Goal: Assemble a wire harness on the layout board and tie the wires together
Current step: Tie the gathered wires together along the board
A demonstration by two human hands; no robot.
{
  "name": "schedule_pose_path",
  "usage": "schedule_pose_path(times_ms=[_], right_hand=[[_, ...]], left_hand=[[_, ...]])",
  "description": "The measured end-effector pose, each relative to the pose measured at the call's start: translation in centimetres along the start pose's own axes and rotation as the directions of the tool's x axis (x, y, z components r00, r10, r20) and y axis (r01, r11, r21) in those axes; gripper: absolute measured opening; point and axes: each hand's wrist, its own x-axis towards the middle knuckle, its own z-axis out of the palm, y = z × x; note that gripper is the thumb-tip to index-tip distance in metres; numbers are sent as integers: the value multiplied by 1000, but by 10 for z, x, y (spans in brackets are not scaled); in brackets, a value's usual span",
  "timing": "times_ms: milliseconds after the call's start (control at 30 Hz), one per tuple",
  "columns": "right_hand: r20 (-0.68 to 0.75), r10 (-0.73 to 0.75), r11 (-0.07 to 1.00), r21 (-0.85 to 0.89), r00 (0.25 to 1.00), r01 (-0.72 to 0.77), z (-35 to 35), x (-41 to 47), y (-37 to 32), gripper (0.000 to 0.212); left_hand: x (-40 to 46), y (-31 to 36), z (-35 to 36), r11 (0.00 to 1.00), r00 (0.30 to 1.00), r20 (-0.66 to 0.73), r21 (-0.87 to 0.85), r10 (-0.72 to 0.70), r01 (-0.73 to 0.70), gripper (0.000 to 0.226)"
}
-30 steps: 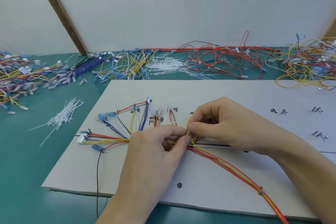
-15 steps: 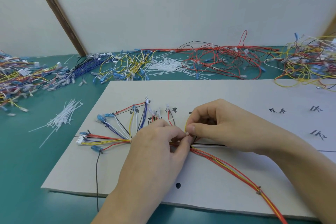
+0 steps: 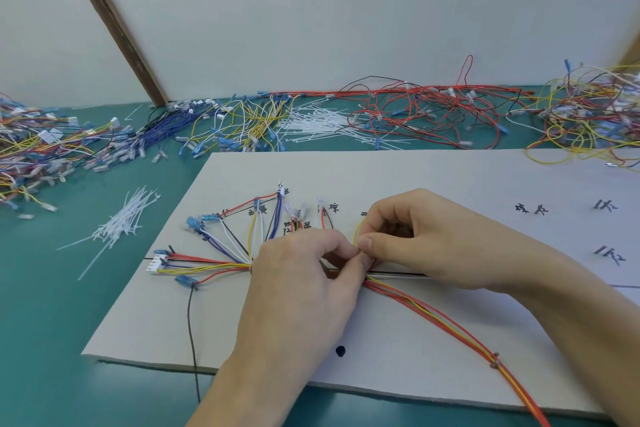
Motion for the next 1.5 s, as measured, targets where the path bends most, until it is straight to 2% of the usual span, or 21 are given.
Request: schedule_pose_path(times_ms=[200,433,733,1000,1200,1400,1500], right_hand=[[-65,4,1000,-22,998,-6,3,2,1,13],[-66,4,998,59,998,0,4,2,-1,14],[-69,0,997,75,998,5,2,1,-1,8],[-48,12,994,105,999,-7,1,1,-2,8],[-57,-3,997,82,998,8,1,0,-2,10],[-84,-10,999,52,996,14,1,0,-2,9],[-98,-10,999,37,995,14,1,2,-1,11]], left_hand=[[-1,-1,-2,999,998,69,46,-3,-1,14],[7,-6,-12,997,975,216,-42,-60,71,9],[10,-7,-11,994,972,221,-53,-78,92,9],[14,-11,-17,999,952,305,4,-32,32,12],[22,-7,-21,997,912,402,41,-76,65,18],[24,-6,-16,986,924,357,-51,-133,162,9],[24,-8,-15,986,930,343,-47,-133,159,11]])
